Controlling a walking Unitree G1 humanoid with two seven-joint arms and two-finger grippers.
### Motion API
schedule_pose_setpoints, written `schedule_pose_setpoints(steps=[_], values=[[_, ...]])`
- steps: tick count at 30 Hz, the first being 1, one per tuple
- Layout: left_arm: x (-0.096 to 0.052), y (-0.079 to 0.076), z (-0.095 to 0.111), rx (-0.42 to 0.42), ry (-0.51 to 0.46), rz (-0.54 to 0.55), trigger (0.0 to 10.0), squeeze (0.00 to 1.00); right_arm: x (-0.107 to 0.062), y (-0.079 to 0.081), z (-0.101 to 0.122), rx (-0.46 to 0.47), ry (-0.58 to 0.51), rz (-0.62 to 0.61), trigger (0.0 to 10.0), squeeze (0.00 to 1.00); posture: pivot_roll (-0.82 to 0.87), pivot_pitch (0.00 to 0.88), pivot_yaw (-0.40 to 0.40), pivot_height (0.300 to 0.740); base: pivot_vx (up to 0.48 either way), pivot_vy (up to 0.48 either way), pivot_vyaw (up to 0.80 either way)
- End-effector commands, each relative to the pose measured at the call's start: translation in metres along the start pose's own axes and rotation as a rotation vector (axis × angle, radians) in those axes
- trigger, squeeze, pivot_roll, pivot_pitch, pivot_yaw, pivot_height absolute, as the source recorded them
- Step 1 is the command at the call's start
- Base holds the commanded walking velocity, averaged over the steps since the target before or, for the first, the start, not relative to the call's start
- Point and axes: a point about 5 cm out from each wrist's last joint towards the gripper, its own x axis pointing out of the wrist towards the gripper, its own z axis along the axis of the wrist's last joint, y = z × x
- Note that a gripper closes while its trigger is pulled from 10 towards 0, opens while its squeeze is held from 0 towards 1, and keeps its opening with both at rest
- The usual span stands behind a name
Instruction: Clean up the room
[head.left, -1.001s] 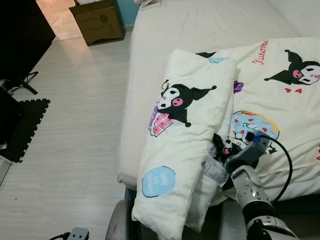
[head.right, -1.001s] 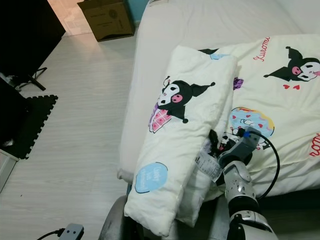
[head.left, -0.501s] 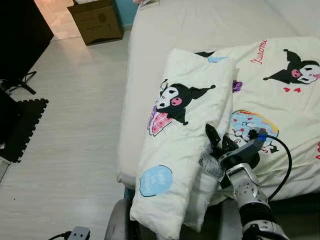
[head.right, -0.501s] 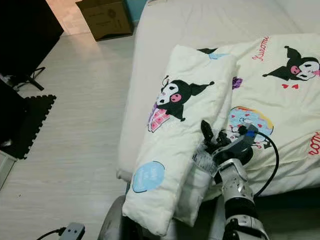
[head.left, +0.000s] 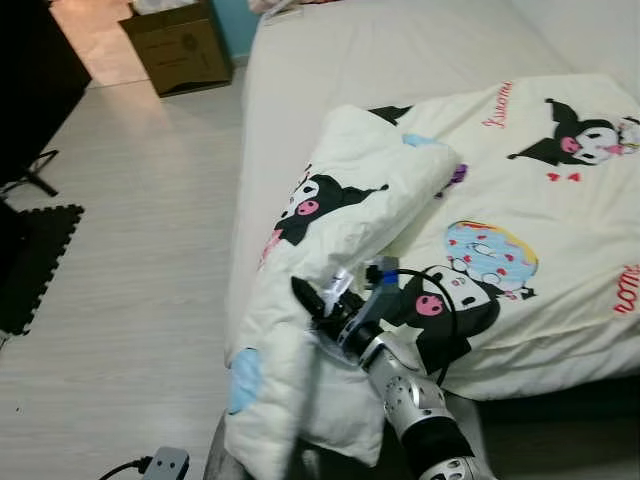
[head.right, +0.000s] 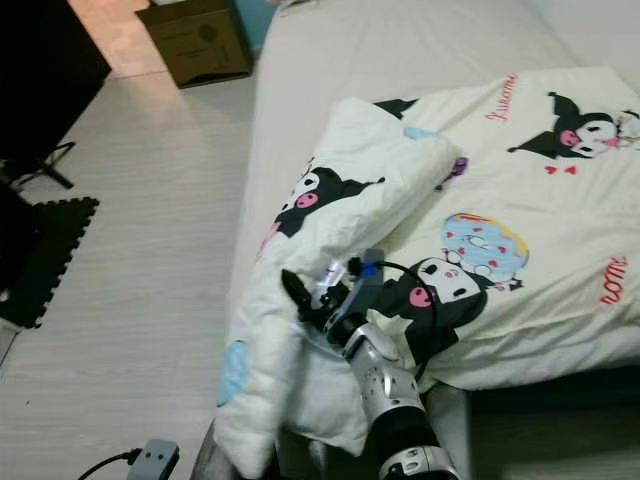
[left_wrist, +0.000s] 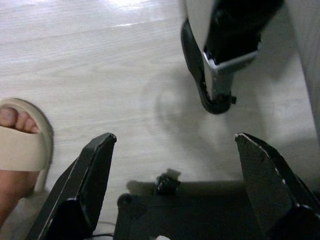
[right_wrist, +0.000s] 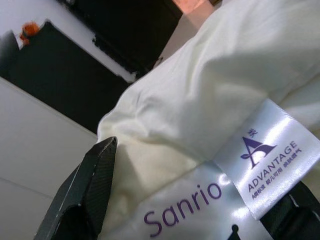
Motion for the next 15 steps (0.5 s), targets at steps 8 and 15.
schedule_pose_setpoints(steps=[8, 15], values=[[0.0, -0.003, -0.015, -0.016, 0.05, 0.005, 10.0, 0.0, 0.039, 0.108, -0.041, 0.028, 0.118, 0.31, 10.0, 0.0, 0.09, 0.232, 0.133, 0.506, 0.0, 0.0, 0.0], [0.0, 0.005, 0.011, -0.052, -0.062, 0.058, 10.0, 0.0, 0.025, 0.074, -0.039, 0.139, 0.069, 0.186, 10.0, 0.0, 0.09, 0.226, 0.127, 0.506, 0.0, 0.0, 0.0]])
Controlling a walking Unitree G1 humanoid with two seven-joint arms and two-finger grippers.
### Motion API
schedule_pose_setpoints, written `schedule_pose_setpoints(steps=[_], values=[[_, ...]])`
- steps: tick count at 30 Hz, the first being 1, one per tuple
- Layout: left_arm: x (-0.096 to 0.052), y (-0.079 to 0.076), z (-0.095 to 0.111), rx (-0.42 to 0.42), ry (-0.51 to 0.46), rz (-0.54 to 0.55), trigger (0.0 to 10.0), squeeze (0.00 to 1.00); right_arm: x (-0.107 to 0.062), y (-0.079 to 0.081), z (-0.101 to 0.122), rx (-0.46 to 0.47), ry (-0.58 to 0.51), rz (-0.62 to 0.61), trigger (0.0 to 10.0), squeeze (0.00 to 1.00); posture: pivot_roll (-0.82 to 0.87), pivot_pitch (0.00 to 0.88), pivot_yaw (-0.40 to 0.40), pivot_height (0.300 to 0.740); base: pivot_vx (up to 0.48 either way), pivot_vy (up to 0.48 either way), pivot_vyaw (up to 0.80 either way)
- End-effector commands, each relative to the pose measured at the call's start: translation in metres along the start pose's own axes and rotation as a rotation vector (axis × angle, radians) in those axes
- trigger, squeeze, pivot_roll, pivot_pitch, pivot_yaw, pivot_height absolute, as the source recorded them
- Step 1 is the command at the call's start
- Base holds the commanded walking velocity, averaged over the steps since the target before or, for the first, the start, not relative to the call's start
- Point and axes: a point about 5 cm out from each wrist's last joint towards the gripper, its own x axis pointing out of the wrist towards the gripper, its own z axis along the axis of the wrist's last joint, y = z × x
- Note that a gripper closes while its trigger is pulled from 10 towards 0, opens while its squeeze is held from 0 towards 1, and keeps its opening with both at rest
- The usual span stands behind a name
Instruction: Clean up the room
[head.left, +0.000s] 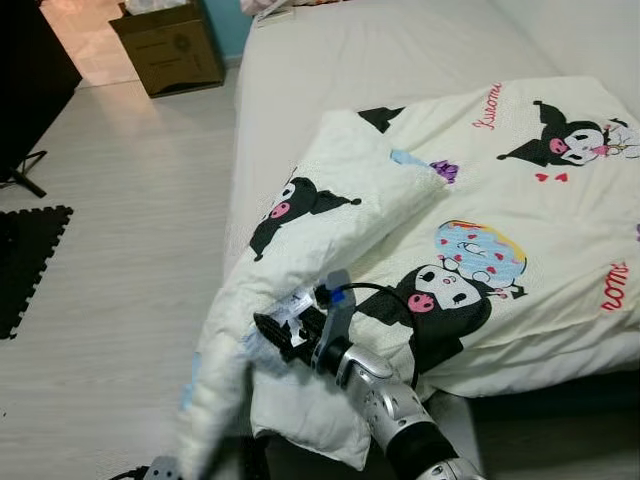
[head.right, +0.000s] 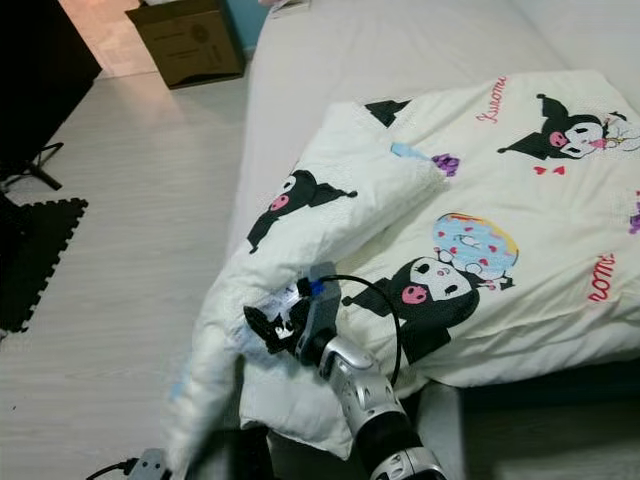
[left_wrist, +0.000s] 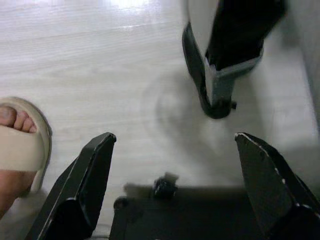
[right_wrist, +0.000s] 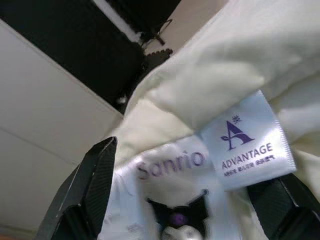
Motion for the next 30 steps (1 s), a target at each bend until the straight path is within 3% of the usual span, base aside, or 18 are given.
schedule_pose_setpoints(steps=[1, 2, 3, 8, 9, 10, 12, 13, 17, 19, 20, 21, 22, 23, 25, 28, 29, 30], values=[[-0.002, 0.009, 0.01, -0.034, -0.059, 0.042, 10.0, 0.0, 0.016, 0.049, -0.003, 0.264, -0.132, 0.15, 10.0, 0.78, 0.08, 0.222, 0.126, 0.506, 0.0, 0.0, 0.0], [-0.002, 0.009, 0.01, -0.034, -0.059, 0.042, 10.0, 0.0, 0.016, 0.049, -0.003, 0.264, -0.132, 0.15, 10.0, 0.78, 0.08, 0.222, 0.126, 0.506, 0.0, 0.0, 0.0], [-0.004, 0.017, 0.029, -0.047, -0.131, 0.075, 10.0, 0.0, 0.0, 0.034, 0.011, 0.347, -0.245, 0.178, 10.0, 1.0, 0.07, 0.22, 0.127, 0.506, 0.0, 0.0, 0.0], [-0.007, 0.024, 0.048, -0.06, -0.196, 0.099, 10.0, 0.0, -0.015, 0.022, 0.022, 0.381, -0.326, 0.195, 10.0, 1.0, 0.07, 0.219, 0.127, 0.506, 0.0, 0.0, 0.0], [-0.012, 0.032, 0.08, -0.081, -0.309, 0.118, 10.0, 0.0, -0.038, 0.008, 0.036, 0.394, -0.425, 0.214, 10.0, 1.0, 0.06, 0.21, 0.128, 0.506, 0.0, 0.0, 0.0], [-0.012, 0.032, 0.08, -0.081, -0.309, 0.118, 10.0, 0.0, -0.038, 0.008, 0.036, 0.394, -0.425, 0.214, 10.0, 1.0, 0.06, 0.21, 0.128, 0.506, 0.0, 0.0, 0.0], [-0.018, 0.032, 0.115, -0.079, -0.433, 0.099, 10.0, 0.0, -0.057, -0.002, 0.046, 0.38, -0.495, 0.234, 10.0, 1.0, 0.06, 0.207, 0.129, 0.506, 0.0, 0.0, 0.0], [-0.018, 0.032, 0.115, -0.079, -0.433, 0.099, 10.0, 0.0, -0.057, -0.002, 0.046, 0.38, -0.495, 0.234, 10.0, 1.0, 0.06, 0.207, 0.129, 0.506, 0.0, 0.0, 0.0], [-0.043, 0.012, 0.203, 0.035, -0.742, -0.036, 10.0, 0.0, -0.082, -0.031, 0.054, 0.325, -0.545, 0.1, 10.0, 1.0, 0.05, 0.204, 0.127, 0.506, 0.0, 0.0, 0.0], [-0.043, 0.012, 0.203, 0.035, -0.742, -0.036, 10.0, 0.0, -0.082, -0.031, 0.054, 0.325, -0.545, 0.1, 10.0, 1.0, 0.05, 0.204, 0.127, 0.506, 0.0, 0.0, 0.0], [-0.052, 0.004, 0.221, 0.058, -0.808, -0.083, 10.0, 0.0, -0.088, -0.041, 0.055, 0.327, -0.563, 0.041, 10.0, 1.0, 0.05, 0.207, 0.129, 0.506, 0.0, 0.0, 0.0], [-0.052, 0.004, 0.221, 0.058, -0.808, -0.083, 10.0, 0.0, -0.088, -0.041, 0.055, 0.327, -0.563, 0.041, 10.0, 1.0, 0.05, 0.207, 0.129, 0.506, 0.0, 0.0, 0.0], [-0.066, -0.013, 0.245, 0.12, -0.886, -0.196, 10.0, 0.0, -0.097, -0.054, 0.056, 0.321, -0.574, -0.045, 10.0, 1.0, 0.05, 0.205, 0.13, 0.506, 0.0, 0.0, 0.0], [-0.066, -0.013, 0.245, 0.12, -0.886, -0.196, 10.0, 0.0, -0.097, -0.054, 0.056, 0.321, -0.574, -0.045, 10.0, 1.0, 0.05, 0.205, 0.13, 0.506, 0.0, 0.0, 0.0], [-0.096, -0.044, 0.273, 0.224, -0.983, -0.433, 10.0, 0.0, -0.117, -0.076, 0.057, 0.324, -0.599, -0.207, 10.0, 1.0, 0.04, 0.204, 0.134, 0.506, 0.0, 0.0, 0.0], [-0.096, -0.044, 0.273, 0.224, -0.983, -0.433, 10.0, 0.0, -0.117, -0.076, 0.057, 0.324, -0.599, -0.207, 10.0, 1.0, 0.04, 0.204, 0.134, 0.506, 0.0, 0.0, 0.0], [-0.108, -0.053, 0.279, 0.297, -1.003, -0.496, 10.0, 0.0, -0.125, -0.083, 0.056, 0.33, -0.607, -0.261, 10.0, 1.0, 0.04, 0.205, 0.138, 0.506, 0.0, 0.0, 0.0], [-0.119, -0.047, 0.289, 0.336, -1.035, -0.446, 10.0, 0.0, -0.135, -0.089, 0.056, 0.331, -0.616, -0.322, 10.0, 1.0, 0.04, 0.206, 0.14, 0.506, 0.0, 0.0, 0.0]])
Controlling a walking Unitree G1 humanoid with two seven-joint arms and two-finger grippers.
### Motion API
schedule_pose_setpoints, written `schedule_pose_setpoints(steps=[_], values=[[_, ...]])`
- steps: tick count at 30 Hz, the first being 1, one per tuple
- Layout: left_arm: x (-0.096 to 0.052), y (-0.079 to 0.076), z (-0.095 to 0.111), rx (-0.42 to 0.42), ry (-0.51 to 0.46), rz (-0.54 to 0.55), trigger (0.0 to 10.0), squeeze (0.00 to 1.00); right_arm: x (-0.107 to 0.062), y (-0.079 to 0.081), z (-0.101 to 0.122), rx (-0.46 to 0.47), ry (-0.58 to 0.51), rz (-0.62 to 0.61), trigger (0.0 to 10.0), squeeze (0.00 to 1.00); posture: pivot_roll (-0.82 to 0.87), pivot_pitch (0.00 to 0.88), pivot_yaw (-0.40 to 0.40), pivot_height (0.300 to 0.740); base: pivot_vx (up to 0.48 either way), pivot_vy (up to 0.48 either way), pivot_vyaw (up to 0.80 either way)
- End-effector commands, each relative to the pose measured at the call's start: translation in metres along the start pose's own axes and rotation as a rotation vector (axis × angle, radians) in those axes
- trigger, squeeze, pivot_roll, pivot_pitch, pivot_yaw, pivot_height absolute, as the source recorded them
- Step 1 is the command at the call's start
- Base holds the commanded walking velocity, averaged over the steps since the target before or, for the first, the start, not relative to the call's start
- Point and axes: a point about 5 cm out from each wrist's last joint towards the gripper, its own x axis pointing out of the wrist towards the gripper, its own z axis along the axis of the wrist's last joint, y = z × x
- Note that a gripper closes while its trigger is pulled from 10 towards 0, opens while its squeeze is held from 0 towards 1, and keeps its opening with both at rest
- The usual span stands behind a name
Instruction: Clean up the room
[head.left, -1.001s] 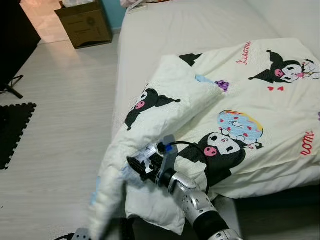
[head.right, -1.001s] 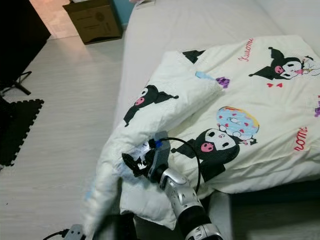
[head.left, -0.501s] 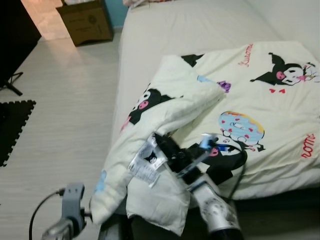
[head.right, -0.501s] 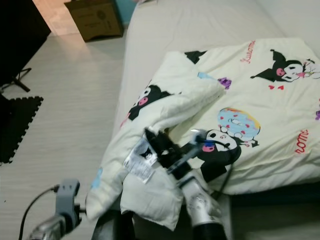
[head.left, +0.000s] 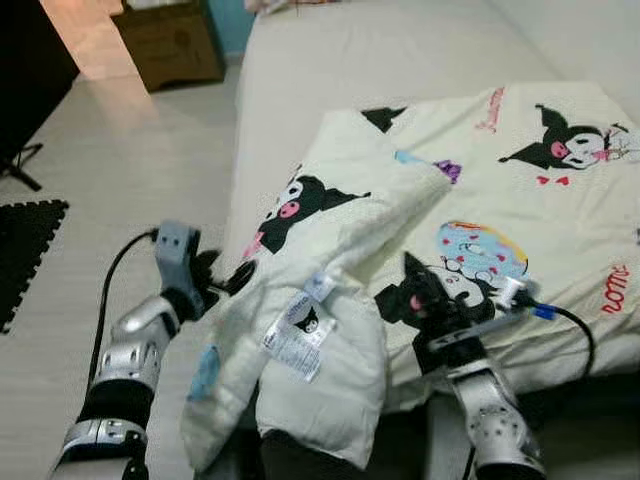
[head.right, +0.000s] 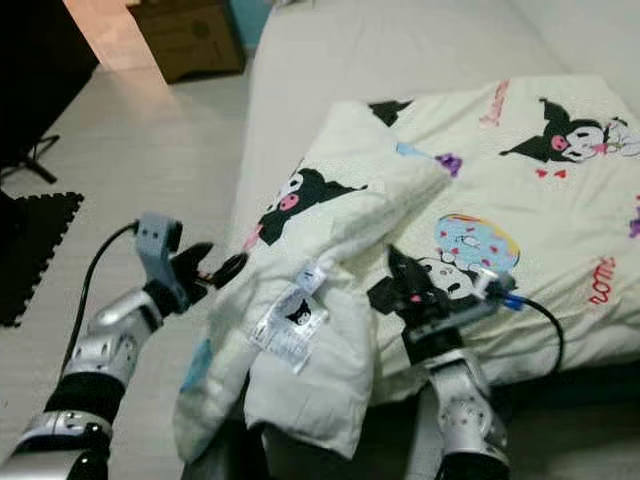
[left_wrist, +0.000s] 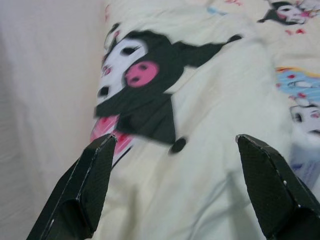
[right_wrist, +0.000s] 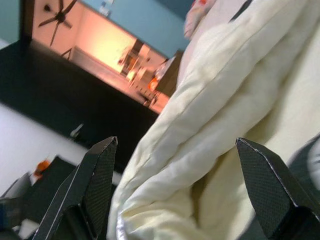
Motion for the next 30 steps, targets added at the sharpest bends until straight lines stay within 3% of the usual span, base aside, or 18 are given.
schedule_pose_setpoints(steps=[1, 3, 4, 5, 6, 7, 9, 10, 12, 14, 16, 17, 23, 26, 30], values=[[-0.005, 0.004, 0.01, 0.039, 0.003, -0.014, 10.0, 0.0, -0.01, -0.01, 0.0, 0.002, -0.007, -0.085, 10.0, 1.0, 0.04, 0.206, 0.14, 0.506, 0.0, 0.0, 0.0], [-0.006, 0.028, 0.042, 0.115, -0.077, 0.154, 10.0, 0.0, -0.022, -0.027, 0.015, -0.057, -0.046, -0.213, 10.0, 1.0, 0.04, 0.205, 0.14, 0.506, 0.0, 0.0, 0.0], [-0.006, 0.028, 0.042, 0.115, -0.077, 0.154, 10.0, 0.0, -0.022, -0.027, 0.015, -0.057, -0.046, -0.213, 10.0, 1.0, 0.04, 0.205, 0.14, 0.506, 0.0, 0.0, 0.0], [-0.003, 0.032, 0.058, 0.106, -0.144, 0.209, 10.0, 0.0, -0.029, -0.04, 0.025, -0.123, -0.06, -0.314, 10.0, 0.69, 0.04, 0.205, 0.14, 0.506, 0.0, 0.0, 0.0], [-0.003, 0.032, 0.058, 0.106, -0.144, 0.209, 10.0, 0.0, -0.029, -0.04, 0.025, -0.123, -0.06, -0.314, 10.0, 0.69, 0.04, 0.205, 0.14, 0.506, 0.0, 0.0, 0.0], [0.007, 0.019, 0.069, 0.091, -0.198, 0.18, 10.0, 0.0, -0.037, -0.055, 0.038, -0.175, -0.091, -0.433, 10.0, 0.0, 0.04, 0.204, 0.14, 0.506, 0.0, 0.0, 0.0], [0.032, -0.03, 0.059, 0.018, -0.213, 0.014, 10.0, 0.0, -0.054, -0.077, 0.058, -0.262, -0.118, -0.614, 10.0, 0.0, 0.04, 0.203, 0.141, 0.506, 0.0, 0.0, 0.0], [0.032, -0.03, 0.059, 0.018, -0.213, 0.014, 10.0, 0.0, -0.054, -0.077, 0.058, -0.262, -0.118, -0.614, 10.0, 0.0, 0.04, 0.203, 0.141, 0.506, 0.0, 0.0, 0.0], [0.045, -0.078, 0.027, 0.008, -0.126, -0.116, 10.0, 0.0, -0.061, -0.084, 0.065, -0.326, -0.103, -0.679, 10.0, 0.0, 0.03, 0.208, 0.143, 0.506, 0.0, 0.0, 0.0], [0.045, -0.078, 0.027, 0.008, -0.126, -0.116, 10.0, 0.0, -0.061, -0.084, 0.065, -0.326, -0.103, -0.679, 10.0, 0.0, 0.03, 0.208, 0.143, 0.506, 0.0, 0.0, 0.0], [0.056, -0.113, -0.01, 0.021, -0.023, -0.144, 10.0, 0.0, -0.061, -0.079, 0.063, -0.417, -0.056, -0.664, 10.0, 0.0, 0.02, 0.216, 0.146, 0.506, 0.0, 0.0, 0.0], [0.06, -0.123, -0.022, 0.019, 0.007, -0.14, 10.0, 0.0, -0.061, -0.076, 0.061, -0.447, -0.037, -0.65, 10.0, 0.0, 0.01, 0.216, 0.146, 0.506, 0.0, 0.0, 0.0], [0.072, -0.132, -0.04, 0.119, 0.069, -0.081, 10.0, 0.0, -0.066, -0.072, 0.055, -0.502, -0.021, -0.663, 10.0, 0.0, 0.0, 0.225, 0.152, 0.506, 0.0, 0.0, 0.0], [0.076, -0.128, -0.043, 0.183, 0.1, -0.005, 10.0, 0.0, -0.075, -0.071, 0.057, -0.524, -0.062, -0.691, 10.0, 0.0, -0.01, 0.232, 0.163, 0.506, 0.0, 0.0, 0.0], [0.078, -0.113, -0.037, 0.26, 0.102, 0.129, 10.0, 0.0, -0.088, -0.066, 0.055, -0.514, -0.083, -0.68, 10.0, 0.0, -0.03, 0.249, 0.178, 0.506, 0.0, 0.0, 0.0]])
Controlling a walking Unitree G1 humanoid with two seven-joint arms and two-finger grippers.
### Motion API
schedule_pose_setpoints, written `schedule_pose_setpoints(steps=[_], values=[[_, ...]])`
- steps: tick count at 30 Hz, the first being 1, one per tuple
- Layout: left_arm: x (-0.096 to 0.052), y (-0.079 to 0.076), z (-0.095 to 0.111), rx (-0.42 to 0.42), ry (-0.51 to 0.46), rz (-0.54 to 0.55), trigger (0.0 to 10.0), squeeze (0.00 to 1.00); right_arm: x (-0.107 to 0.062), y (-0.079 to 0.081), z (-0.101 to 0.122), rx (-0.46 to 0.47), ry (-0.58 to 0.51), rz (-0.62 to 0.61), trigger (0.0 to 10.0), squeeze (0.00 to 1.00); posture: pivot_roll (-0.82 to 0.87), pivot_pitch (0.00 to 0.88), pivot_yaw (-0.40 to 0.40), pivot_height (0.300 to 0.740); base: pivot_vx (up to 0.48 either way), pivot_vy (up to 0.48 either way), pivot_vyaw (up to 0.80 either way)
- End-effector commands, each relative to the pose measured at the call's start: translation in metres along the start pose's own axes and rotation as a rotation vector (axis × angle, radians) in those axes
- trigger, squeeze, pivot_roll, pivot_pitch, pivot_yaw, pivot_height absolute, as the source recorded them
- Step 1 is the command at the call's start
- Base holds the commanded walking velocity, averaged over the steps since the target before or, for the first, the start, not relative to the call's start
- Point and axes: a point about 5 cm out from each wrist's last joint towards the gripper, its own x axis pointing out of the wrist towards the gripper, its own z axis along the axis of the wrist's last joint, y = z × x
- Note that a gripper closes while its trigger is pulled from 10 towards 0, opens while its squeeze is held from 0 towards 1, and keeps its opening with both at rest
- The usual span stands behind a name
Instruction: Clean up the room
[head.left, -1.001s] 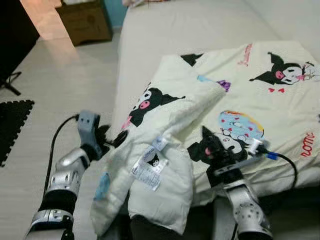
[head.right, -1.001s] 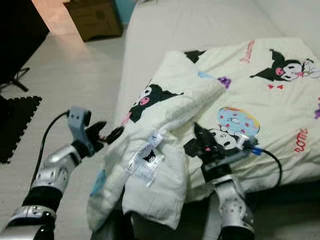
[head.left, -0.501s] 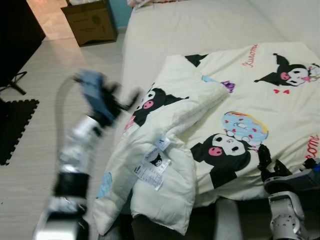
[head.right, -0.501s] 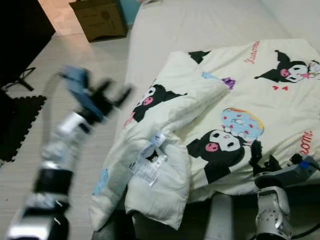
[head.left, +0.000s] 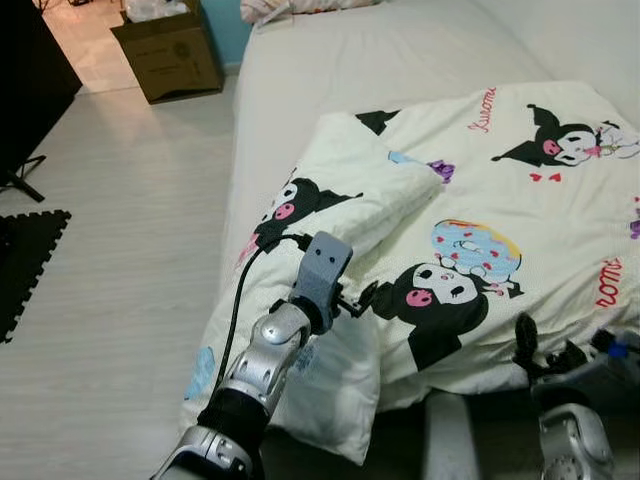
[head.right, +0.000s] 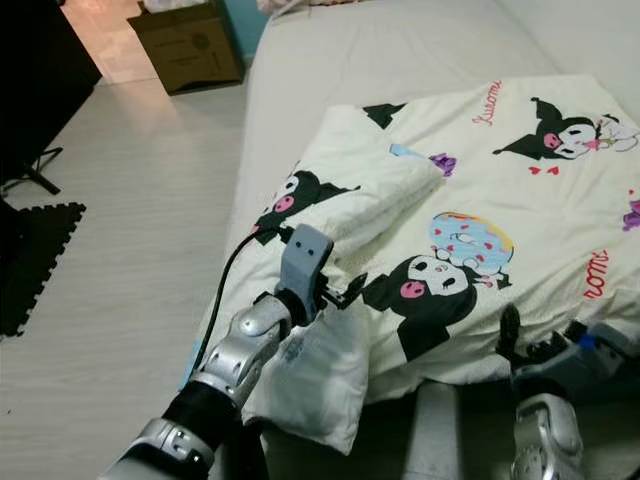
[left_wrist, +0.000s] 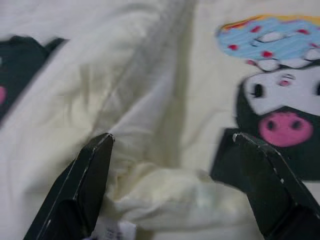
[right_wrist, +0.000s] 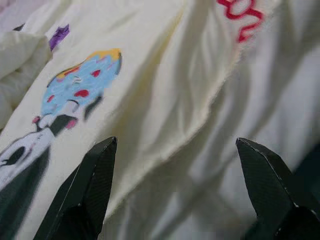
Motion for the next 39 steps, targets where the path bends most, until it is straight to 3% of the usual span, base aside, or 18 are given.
schedule_pose_setpoints(steps=[1, 7, 12, 24, 29, 33, 39], values=[[-0.002, 0.009, -0.005, 0.033, 0.019, 0.06, 10.0, 0.0, -0.007, -0.001, -0.003, 0.016, 0.0, 0.0, 10.0, 0.0, -0.03, 0.249, 0.178, 0.506, 0.0, 0.0, 0.0], [0.001, 0.028, 0.014, 0.162, -0.043, 0.196, 10.0, 0.0, -0.02, -0.001, -0.01, 0.018, 0.019, -0.008, 10.0, 0.0, -0.04, 0.264, 0.189, 0.506, 0.0, 0.0, 0.0], [0.003, 0.032, 0.014, 0.194, -0.041, 0.224, 10.0, 0.0, -0.023, 0.001, -0.013, 0.017, 0.029, -0.007, 10.0, 0.0, -0.04, 0.265, 0.195, 0.506, 0.0, 0.0, 0.0], [0.001, 0.032, -0.012, 0.161, 0.085, 0.235, 10.0, 0.0, -0.025, 0.002, -0.01, 0.017, 0.027, -0.013, 10.0, 0.0, -0.04, 0.262, 0.193, 0.506, 0.0, 0.0, 0.0], [0.003, 0.02, -0.018, 0.126, 0.12, 0.164, 10.0, 0.0, -0.024, 0.002, -0.009, 0.016, 0.025, -0.014, 10.0, 0.0, -0.05, 0.252, 0.191, 0.506, 0.0, 0.0, 0.0], [0.009, 0.003, -0.01, 0.073, 0.084, 0.06, 10.0, 0.0, -0.024, 0.004, -0.009, 0.016, 0.026, -0.011, 10.0, 0.0, -0.05, 0.249, 0.187, 0.506, 0.0, 0.0, 0.0], [0.01, -0.006, -0.005, 0.074, 0.058, 0.008, 10.0, 0.0, -0.023, 0.007, -0.009, 0.027, 0.029, -0.006, 10.0, 0.0, -0.04, 0.25, 0.183, 0.506, 0.0, 0.0, 0.0]])
